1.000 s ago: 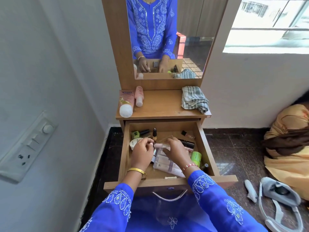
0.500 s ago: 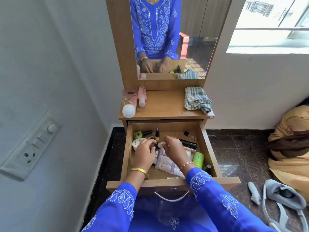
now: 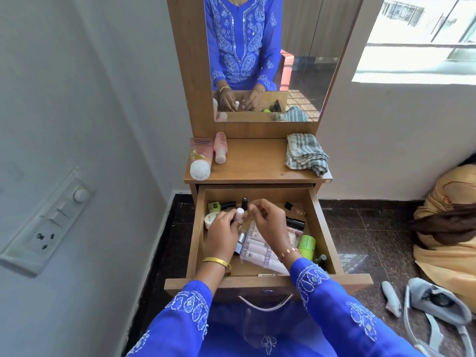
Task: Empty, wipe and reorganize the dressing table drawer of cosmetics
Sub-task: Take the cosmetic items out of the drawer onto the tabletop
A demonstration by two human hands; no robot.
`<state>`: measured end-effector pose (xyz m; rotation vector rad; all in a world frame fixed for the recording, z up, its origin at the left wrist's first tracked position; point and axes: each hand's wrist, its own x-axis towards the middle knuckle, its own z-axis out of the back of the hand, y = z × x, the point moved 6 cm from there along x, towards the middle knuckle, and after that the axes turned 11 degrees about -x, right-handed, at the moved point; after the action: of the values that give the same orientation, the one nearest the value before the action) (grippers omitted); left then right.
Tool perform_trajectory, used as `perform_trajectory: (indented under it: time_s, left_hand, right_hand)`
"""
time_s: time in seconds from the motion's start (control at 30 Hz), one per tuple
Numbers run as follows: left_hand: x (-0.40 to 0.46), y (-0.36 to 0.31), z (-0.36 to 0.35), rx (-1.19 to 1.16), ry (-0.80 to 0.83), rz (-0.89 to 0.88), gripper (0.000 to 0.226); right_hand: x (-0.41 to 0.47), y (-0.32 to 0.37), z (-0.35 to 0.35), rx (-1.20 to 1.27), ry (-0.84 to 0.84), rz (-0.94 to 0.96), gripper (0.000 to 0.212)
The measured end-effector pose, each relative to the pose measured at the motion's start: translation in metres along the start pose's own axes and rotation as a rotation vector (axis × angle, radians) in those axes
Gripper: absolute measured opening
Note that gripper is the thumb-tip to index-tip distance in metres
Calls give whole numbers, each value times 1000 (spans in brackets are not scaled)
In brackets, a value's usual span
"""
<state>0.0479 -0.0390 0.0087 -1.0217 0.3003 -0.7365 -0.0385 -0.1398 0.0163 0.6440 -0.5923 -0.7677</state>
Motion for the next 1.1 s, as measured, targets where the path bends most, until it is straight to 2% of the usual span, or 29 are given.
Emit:
perform_trajectory:
  time_s: [0.1,0.23,0.37,0.5,0.63,0.77,0.93,1.1]
  left_hand:
    - [2,5,7,-56,-80,69,22]
    - [4,17,12,-139,-112,169,20]
    - [3,22,21,-207,-134,267,20]
    - [2,25,24,-233,-139,299,21]
    - [2,20,21,-201,-134,251,29]
    - [2,8,21,-274,-141,179,24]
    - [29,-37,34,-369,-173,0,13]
    - [85,-83,50,-296,-204,-173,18]
  right_hand:
    - [15,-7,-4,-78,31,-77,27]
    - [27,-1,-23,-257,217,23,48]
    - [29,3,-31,-392,278,74,40]
    - [27,0,-26,-395,244,41,18]
    - [25,2,-14,-323,193,33,9]
    - [26,17,7,-144,110,19,17]
    - [52,40,33,-35,26,32,17]
    - [102,59,53,-15,-34,43,12]
